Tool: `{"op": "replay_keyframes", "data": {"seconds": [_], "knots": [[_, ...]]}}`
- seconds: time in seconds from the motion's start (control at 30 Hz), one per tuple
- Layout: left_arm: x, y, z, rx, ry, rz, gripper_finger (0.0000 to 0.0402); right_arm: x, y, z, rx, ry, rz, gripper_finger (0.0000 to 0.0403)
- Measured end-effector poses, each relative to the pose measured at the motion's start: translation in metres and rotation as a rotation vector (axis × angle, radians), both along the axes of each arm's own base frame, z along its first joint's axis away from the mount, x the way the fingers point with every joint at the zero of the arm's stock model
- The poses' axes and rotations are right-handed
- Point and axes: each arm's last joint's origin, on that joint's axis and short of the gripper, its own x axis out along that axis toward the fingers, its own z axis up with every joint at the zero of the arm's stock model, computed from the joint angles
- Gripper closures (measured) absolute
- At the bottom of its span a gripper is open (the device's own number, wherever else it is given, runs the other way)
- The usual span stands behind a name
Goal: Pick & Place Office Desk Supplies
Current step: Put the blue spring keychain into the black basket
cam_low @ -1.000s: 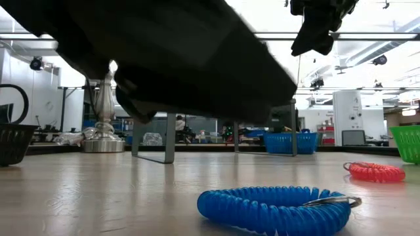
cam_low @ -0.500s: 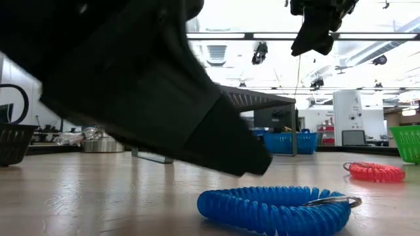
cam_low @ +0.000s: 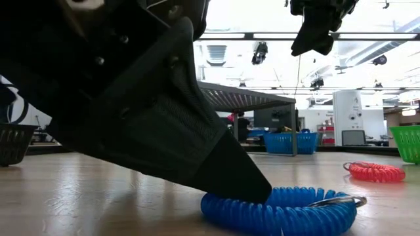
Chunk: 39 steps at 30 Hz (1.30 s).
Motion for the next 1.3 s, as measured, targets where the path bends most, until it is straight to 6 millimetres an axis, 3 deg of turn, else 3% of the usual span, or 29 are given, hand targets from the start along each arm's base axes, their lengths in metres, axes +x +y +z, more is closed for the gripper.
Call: {"op": "replay_keyframes", "data": {"seconds": [0.3, 0.63, 1.0, 1.3], "knots": [[-0.001, 0.001, -0.002, 0.016, 0.016, -0.011, 0.0296, 0.0, 0.0, 0.0, 0.0, 0.0, 0.0, 0.0319], [-0.002, 0.002, -0.002, 0.03, 0.019, 0.003, 0.0385, 0.0, 0.0, 0.0, 0.0, 0.0, 0.0, 0.0319], [-0.002, 0.002, 0.001, 0.026, 0.02, -0.001, 0.0389, 0.0, 0.0, 0.0, 0.0, 0.0, 0.0, 0.0319], [-0.008, 0.005, 0.033, 0.024, 0.021, -0.002, 0.0389, 0.0, 0.0, 0.0, 0.0, 0.0, -0.001, 0.0319]]}}
